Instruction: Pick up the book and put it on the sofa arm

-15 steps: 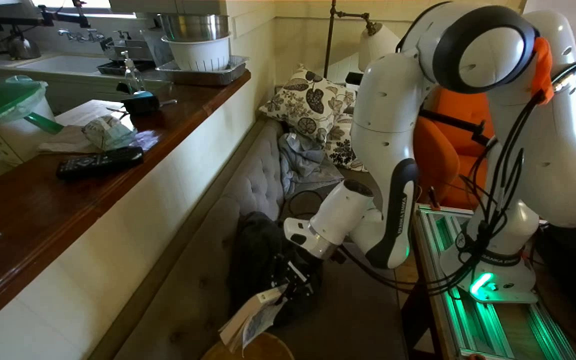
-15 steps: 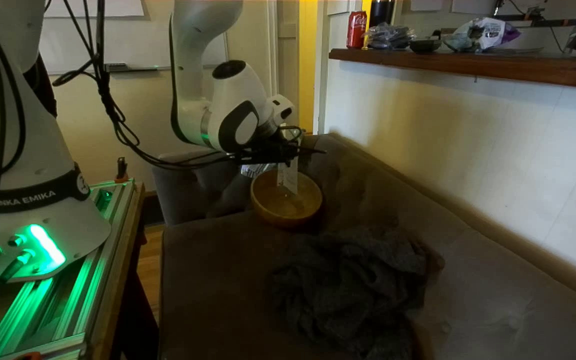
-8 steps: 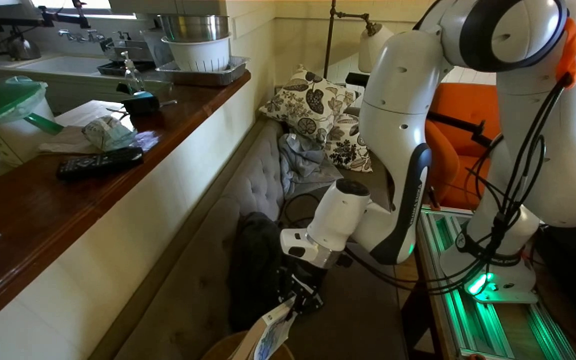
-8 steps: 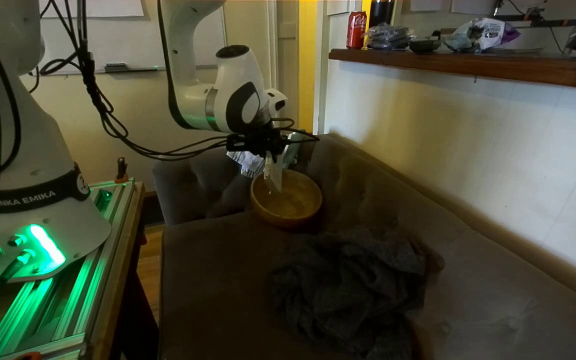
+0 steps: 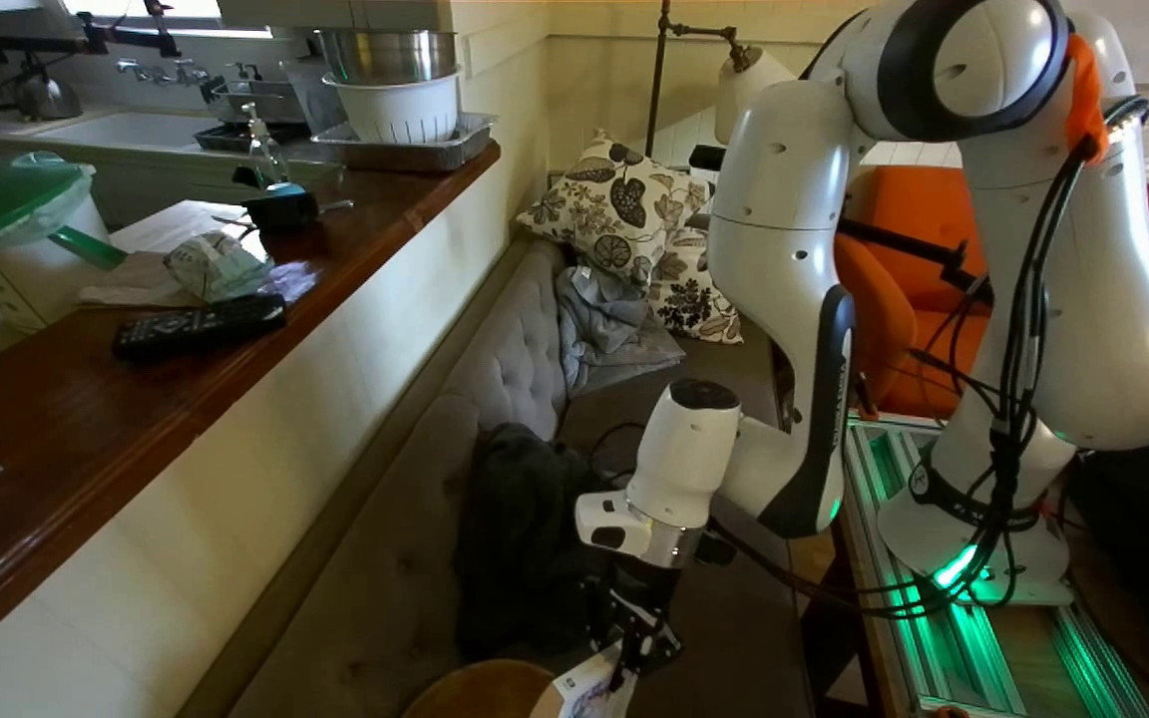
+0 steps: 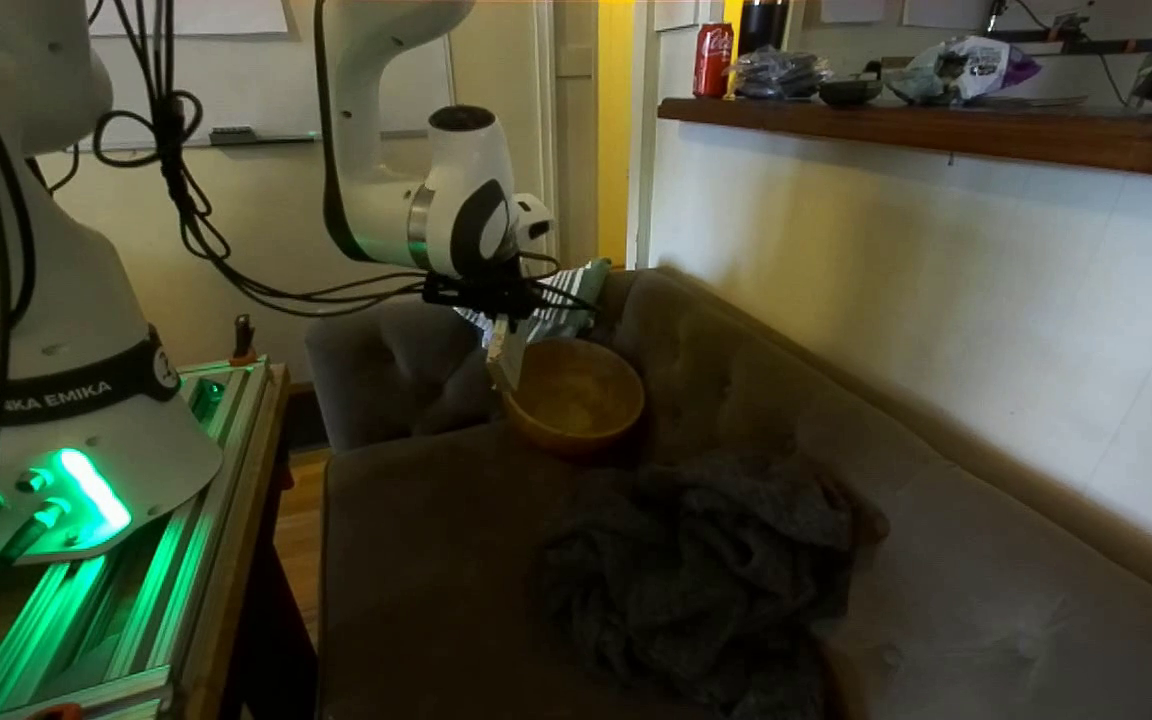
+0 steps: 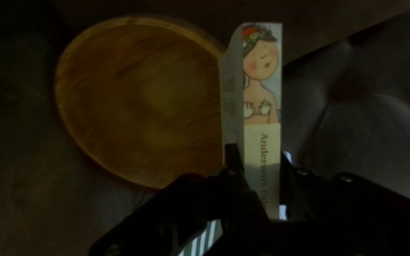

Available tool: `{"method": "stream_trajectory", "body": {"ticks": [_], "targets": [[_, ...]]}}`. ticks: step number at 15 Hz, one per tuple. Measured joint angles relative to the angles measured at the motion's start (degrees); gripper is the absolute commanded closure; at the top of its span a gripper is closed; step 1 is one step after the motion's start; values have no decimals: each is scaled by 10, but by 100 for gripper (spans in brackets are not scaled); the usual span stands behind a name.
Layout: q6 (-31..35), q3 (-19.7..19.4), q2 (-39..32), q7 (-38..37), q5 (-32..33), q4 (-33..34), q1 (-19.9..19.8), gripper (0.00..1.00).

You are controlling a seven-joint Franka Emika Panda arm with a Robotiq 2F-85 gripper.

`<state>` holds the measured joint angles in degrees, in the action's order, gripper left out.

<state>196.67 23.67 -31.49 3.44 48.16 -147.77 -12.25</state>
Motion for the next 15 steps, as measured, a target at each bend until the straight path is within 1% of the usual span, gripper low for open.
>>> {"method": "stream_trajectory", "body": {"ticks": [2,3,5,7,8,9,10,11,13,14,15], "targets": [[-46,93,-24,-56,46,-2,-83,94],[-70,139,-40,-76,56,-2,-121,94],[-110,229,-77,-93,57,1,-194,94],[-136,317,-120,-94,52,12,-268,94],[-144,354,-140,-94,50,22,-301,94],[-146,380,-159,-94,49,33,-327,94],[-145,395,-177,-93,49,45,-342,76],[-146,398,-187,-90,50,51,-349,76],[-147,390,-189,-89,50,50,-346,76],[-147,390,-189,-89,50,48,-345,94],[-147,390,-189,-89,50,47,-344,94]]}}
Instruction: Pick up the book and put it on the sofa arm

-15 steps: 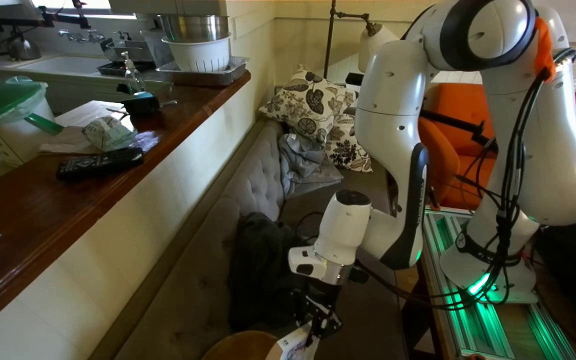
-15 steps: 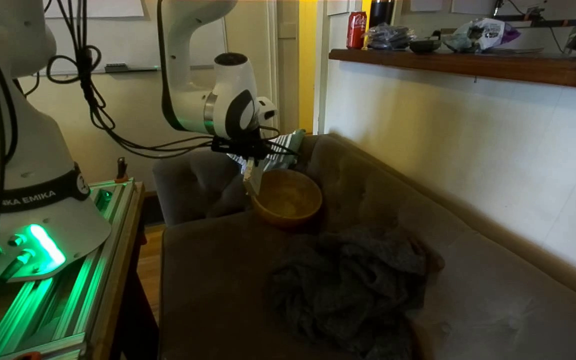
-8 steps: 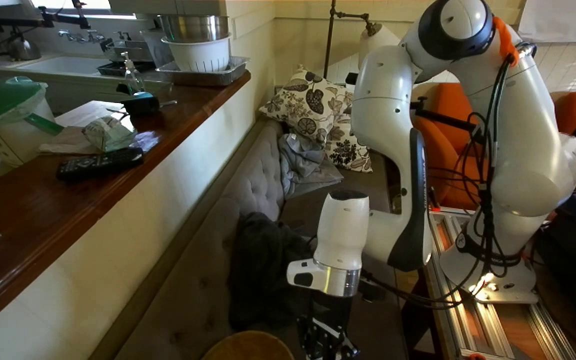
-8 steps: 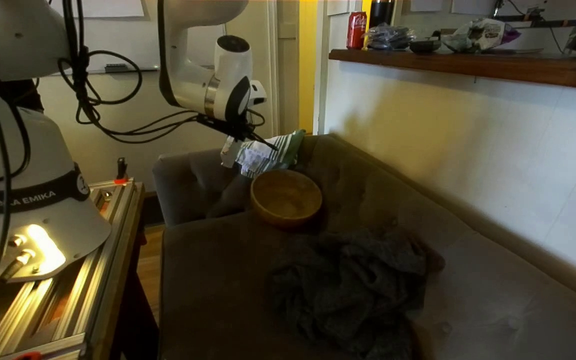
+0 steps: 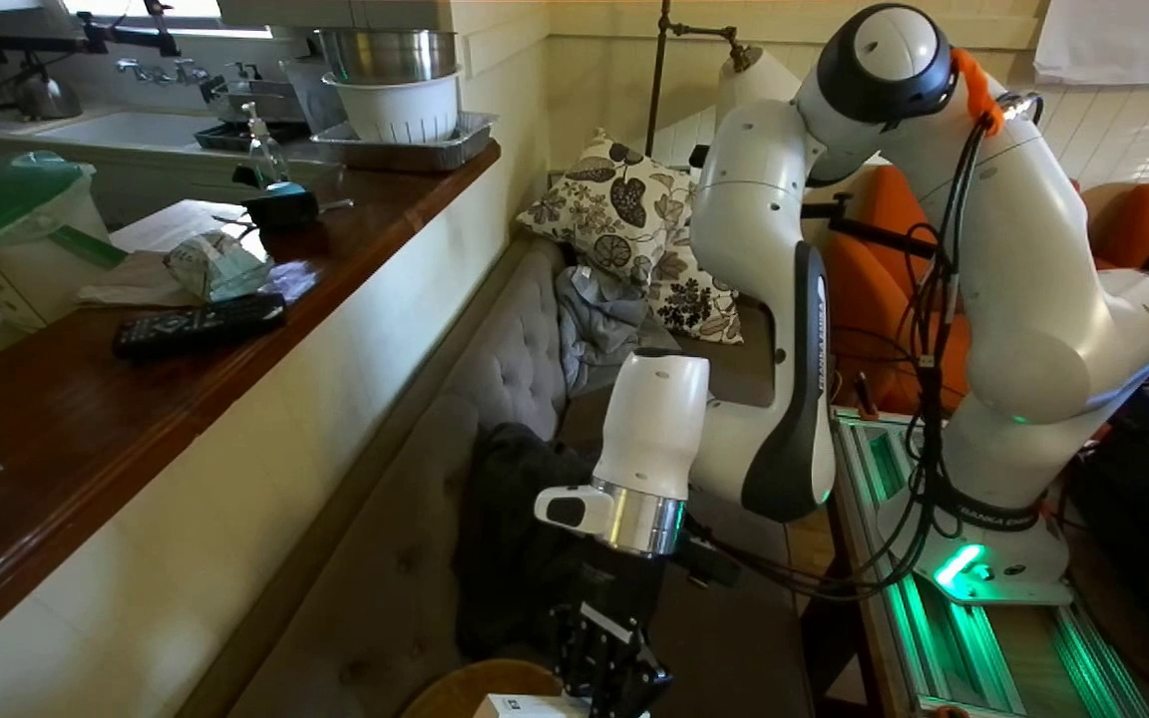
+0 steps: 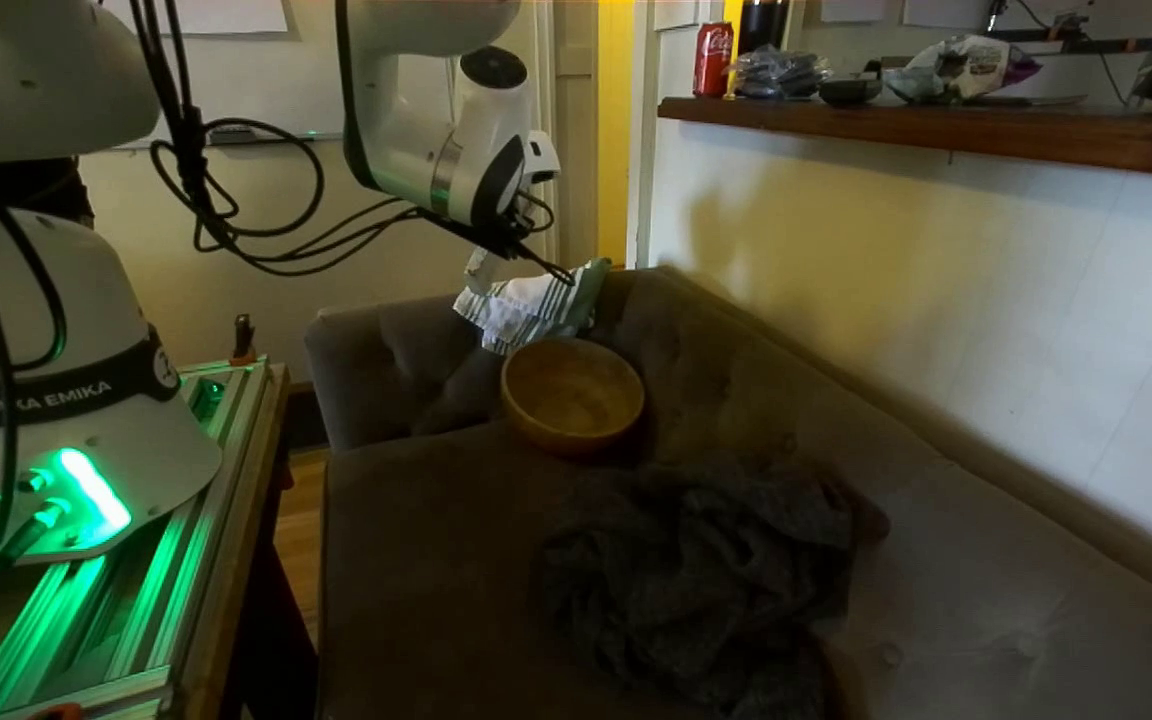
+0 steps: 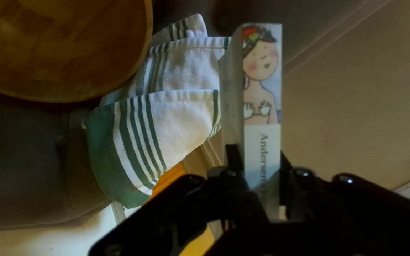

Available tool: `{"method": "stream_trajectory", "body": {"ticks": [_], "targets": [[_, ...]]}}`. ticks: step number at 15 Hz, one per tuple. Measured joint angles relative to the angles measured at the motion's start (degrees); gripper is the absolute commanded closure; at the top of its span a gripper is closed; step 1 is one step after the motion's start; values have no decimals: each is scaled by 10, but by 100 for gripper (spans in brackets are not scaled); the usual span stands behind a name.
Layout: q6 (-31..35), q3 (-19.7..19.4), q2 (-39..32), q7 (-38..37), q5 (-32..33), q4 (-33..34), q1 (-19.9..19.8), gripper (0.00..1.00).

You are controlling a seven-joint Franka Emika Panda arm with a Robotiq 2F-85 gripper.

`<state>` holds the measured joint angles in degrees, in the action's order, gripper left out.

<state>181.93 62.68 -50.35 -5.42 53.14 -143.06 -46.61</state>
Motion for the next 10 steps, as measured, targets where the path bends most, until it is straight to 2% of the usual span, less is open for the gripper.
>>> {"method": "stream_trajectory", "body": {"ticks": [2,4,6,10], "targets": [[0,-3,0,-3,-1,1,2,94],[-4,-7,-1,5,-47,6,16,94],[-35,0,-14,-12,-76,29,34,94],[-130,37,-73,56,-263,97,81,94]]}}
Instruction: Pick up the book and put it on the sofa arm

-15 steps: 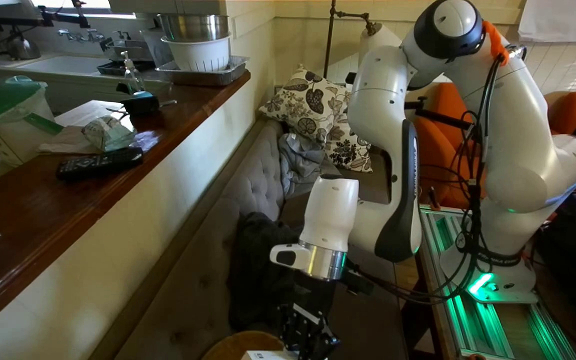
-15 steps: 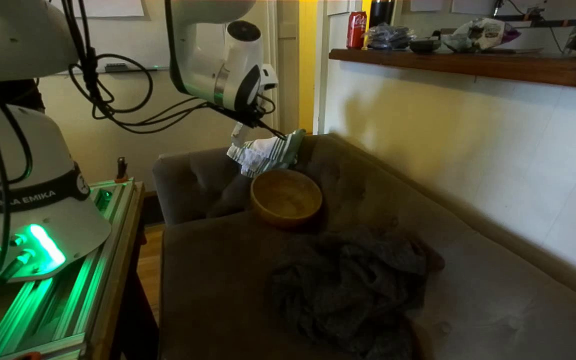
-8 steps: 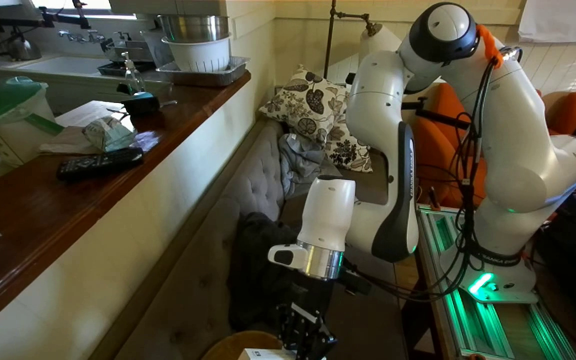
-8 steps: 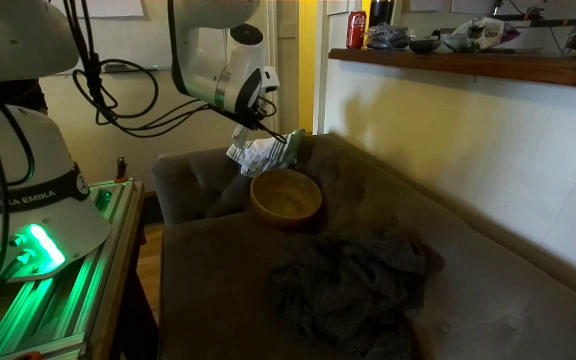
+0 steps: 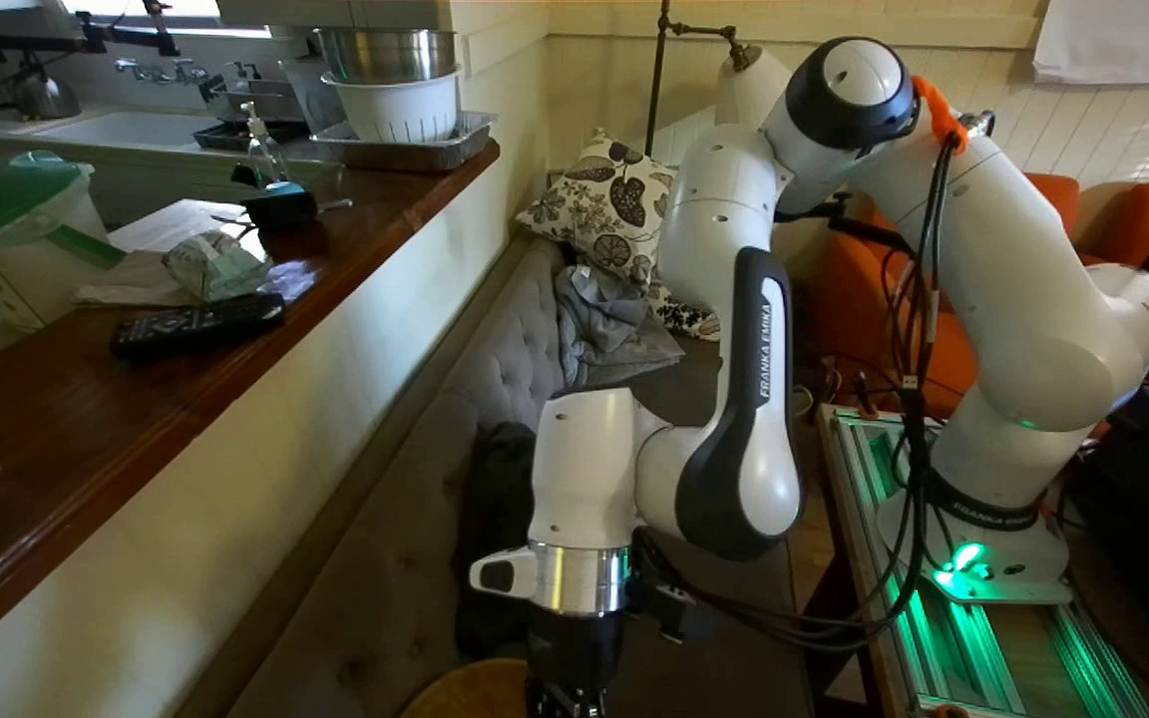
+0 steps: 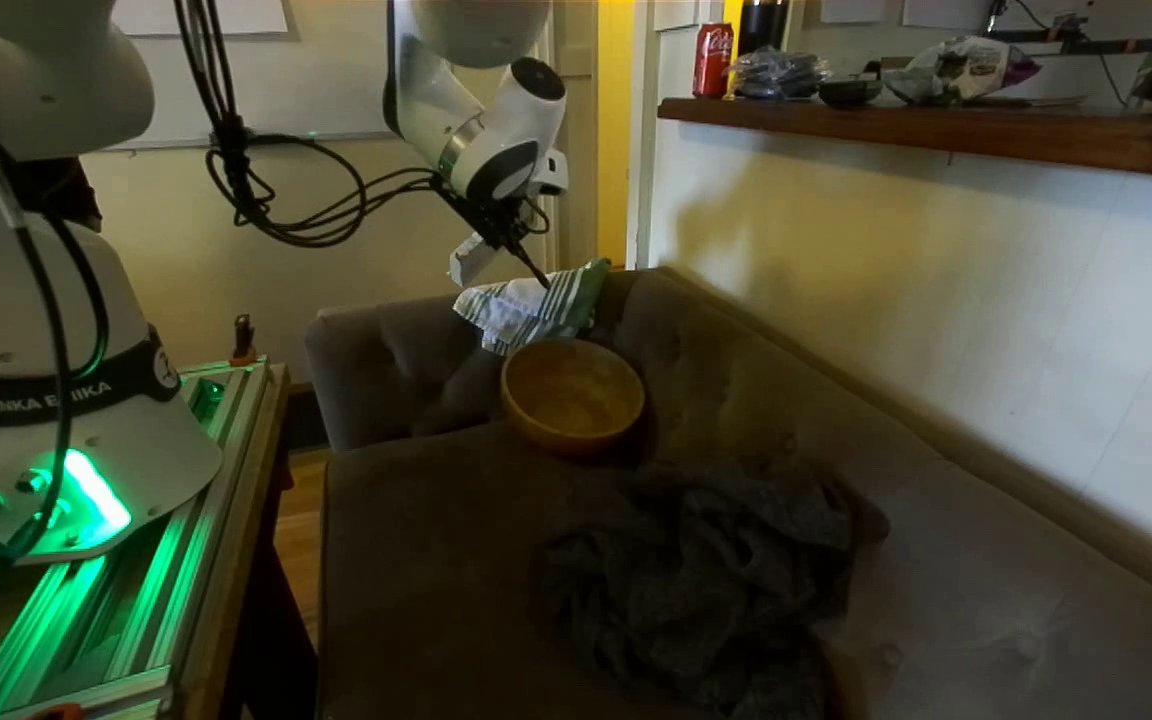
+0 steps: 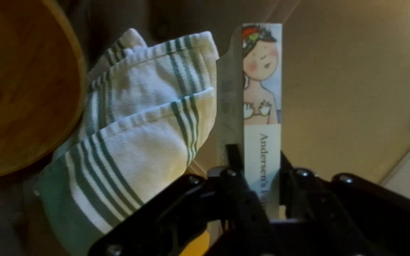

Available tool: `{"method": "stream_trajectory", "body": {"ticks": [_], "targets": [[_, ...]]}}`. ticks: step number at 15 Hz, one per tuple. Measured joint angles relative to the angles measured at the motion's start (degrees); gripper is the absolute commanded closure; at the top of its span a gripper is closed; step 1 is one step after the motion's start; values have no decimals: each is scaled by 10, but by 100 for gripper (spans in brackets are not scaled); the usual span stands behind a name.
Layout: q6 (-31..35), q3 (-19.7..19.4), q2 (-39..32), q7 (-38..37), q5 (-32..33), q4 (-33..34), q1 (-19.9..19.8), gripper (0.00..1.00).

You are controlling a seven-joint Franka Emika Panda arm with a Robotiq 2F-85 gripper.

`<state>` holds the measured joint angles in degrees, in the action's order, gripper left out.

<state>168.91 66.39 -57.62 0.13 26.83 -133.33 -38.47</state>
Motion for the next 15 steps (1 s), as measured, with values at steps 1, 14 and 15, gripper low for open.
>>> {"method": "stream_trajectory", "body": {"ticks": [1,14,15], "targets": [[-22,7,-17,26,-47,20,12,94],[-85,-1,-105,130,-227,135,50,94],[-85,-7,-105,128,-241,139,53,94]]}}
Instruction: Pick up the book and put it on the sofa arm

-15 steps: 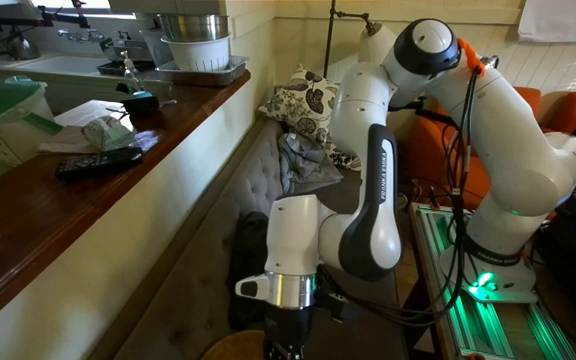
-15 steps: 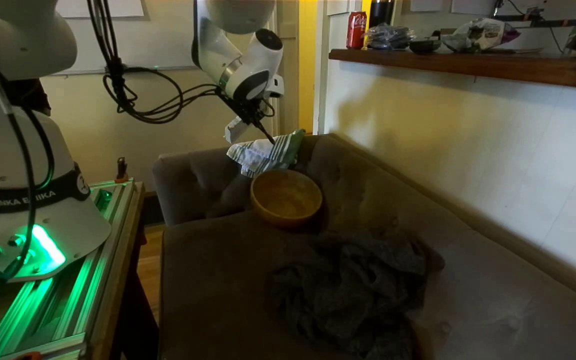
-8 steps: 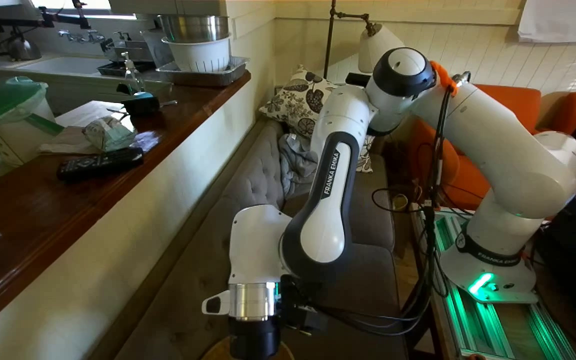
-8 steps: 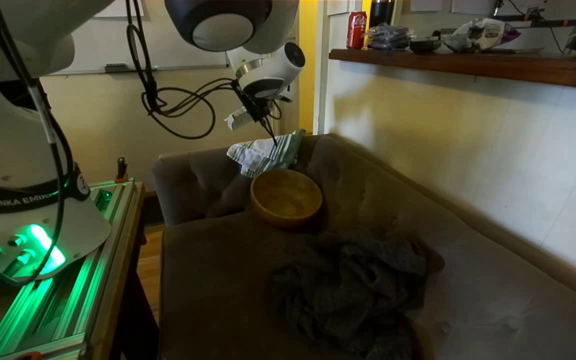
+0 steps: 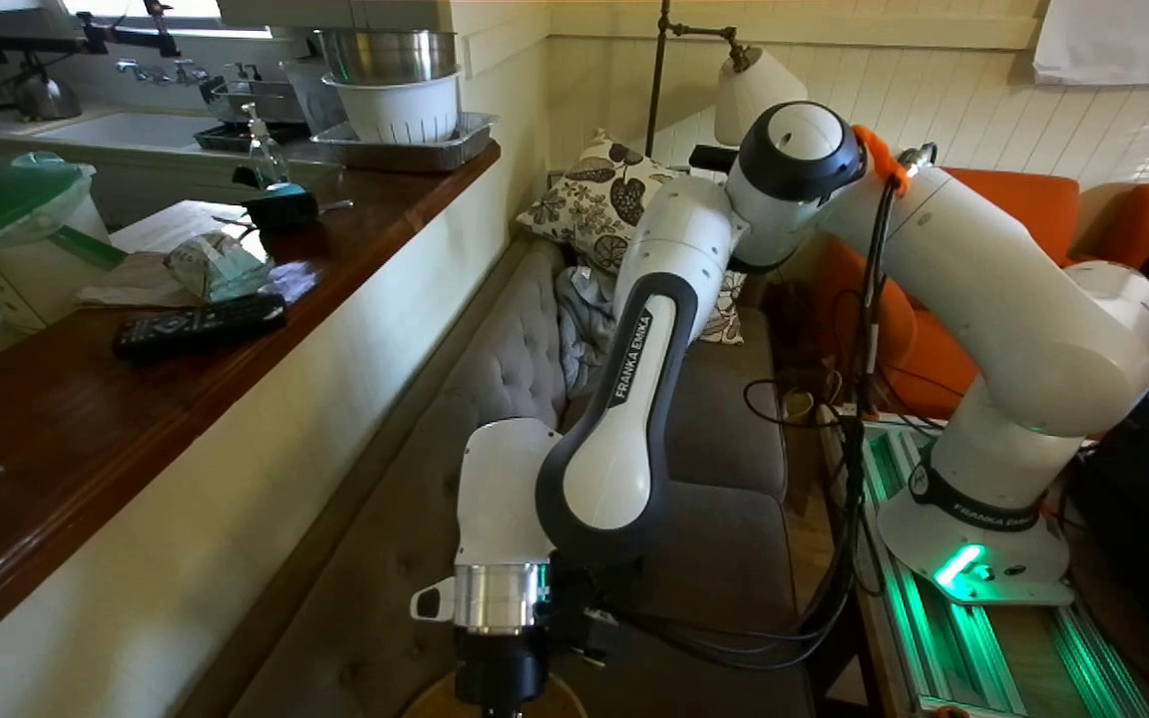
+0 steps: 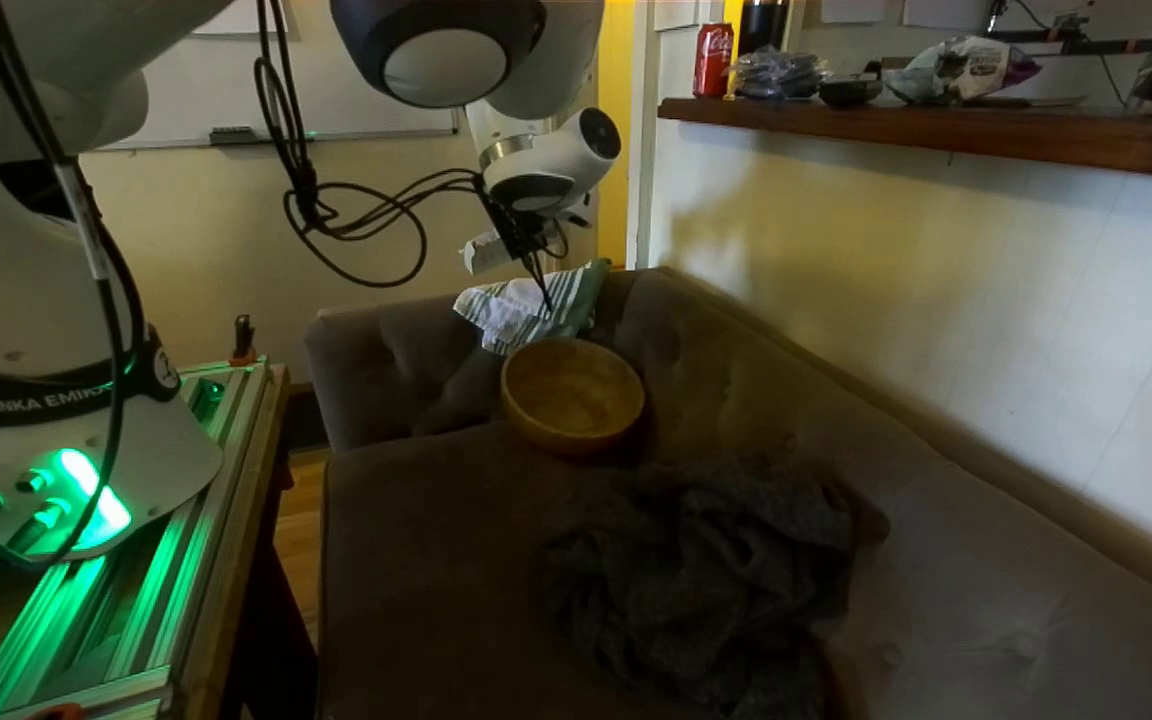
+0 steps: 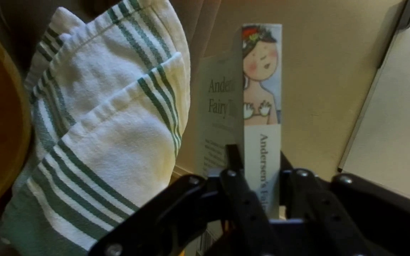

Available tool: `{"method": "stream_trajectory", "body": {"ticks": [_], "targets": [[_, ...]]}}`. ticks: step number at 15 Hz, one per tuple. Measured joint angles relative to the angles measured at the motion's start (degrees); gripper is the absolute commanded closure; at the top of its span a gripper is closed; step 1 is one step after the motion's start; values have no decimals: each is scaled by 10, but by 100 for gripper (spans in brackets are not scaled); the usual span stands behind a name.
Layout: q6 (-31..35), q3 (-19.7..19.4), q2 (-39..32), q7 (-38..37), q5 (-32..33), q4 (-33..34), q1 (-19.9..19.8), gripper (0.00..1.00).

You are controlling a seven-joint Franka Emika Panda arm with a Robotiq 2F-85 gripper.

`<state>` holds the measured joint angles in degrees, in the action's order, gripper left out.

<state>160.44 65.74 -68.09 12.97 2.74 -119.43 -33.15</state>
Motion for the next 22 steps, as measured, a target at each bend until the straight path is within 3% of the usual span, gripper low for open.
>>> {"method": "stream_trajectory", "body": {"ticks": [5,10,17,22], "targets": [[-12,-22,-6,-12,-81,38,25,94],[-38,-44,-18,-28,-138,97,81,94],[-74,-60,-48,-28,-168,211,172,94],[-72,-104,-49,-28,-170,281,222,94]]}}
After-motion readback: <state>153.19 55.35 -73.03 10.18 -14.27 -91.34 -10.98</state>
